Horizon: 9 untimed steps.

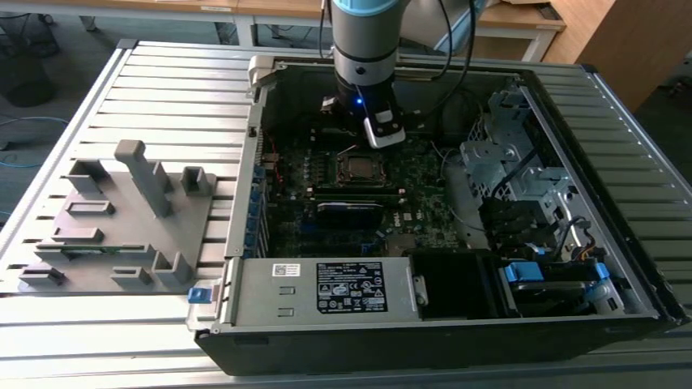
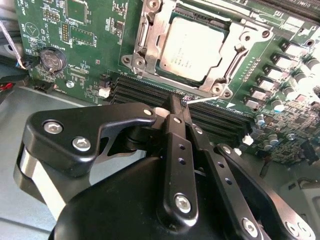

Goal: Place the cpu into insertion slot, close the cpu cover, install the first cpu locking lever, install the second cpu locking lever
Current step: 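Install the first cpu locking lever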

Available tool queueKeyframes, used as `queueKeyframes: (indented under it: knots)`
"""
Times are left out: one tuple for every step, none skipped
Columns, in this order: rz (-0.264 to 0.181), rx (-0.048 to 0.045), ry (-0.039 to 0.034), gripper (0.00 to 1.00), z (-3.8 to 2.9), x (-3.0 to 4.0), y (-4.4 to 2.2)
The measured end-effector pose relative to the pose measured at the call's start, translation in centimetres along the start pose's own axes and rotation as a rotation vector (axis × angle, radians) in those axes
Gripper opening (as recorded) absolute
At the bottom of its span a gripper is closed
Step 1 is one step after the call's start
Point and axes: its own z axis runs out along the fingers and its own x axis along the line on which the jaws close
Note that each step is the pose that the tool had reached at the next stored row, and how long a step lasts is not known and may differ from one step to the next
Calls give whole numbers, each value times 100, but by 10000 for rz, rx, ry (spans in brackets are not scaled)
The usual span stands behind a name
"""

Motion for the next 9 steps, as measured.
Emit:
queueKeyframes:
  knots:
    - [17, 0, -5, 10, 3, 1, 5]
    - [35, 1, -9, 10, 6, 3, 10]
    - [43, 2, -12, 10, 7, 3, 12]
    - [49, 1, -14, 10, 8, 3, 13]
    - [56, 2, -15, 10, 8, 3, 13]
    - [60, 2, -16, 10, 10, 2, 14]
    - [63, 3, -17, 10, 12, 3, 16]
    - [63, 7, -21, 10, 15, 3, 17]
    - [60, 4, -31, 10, 19, 4, 16]
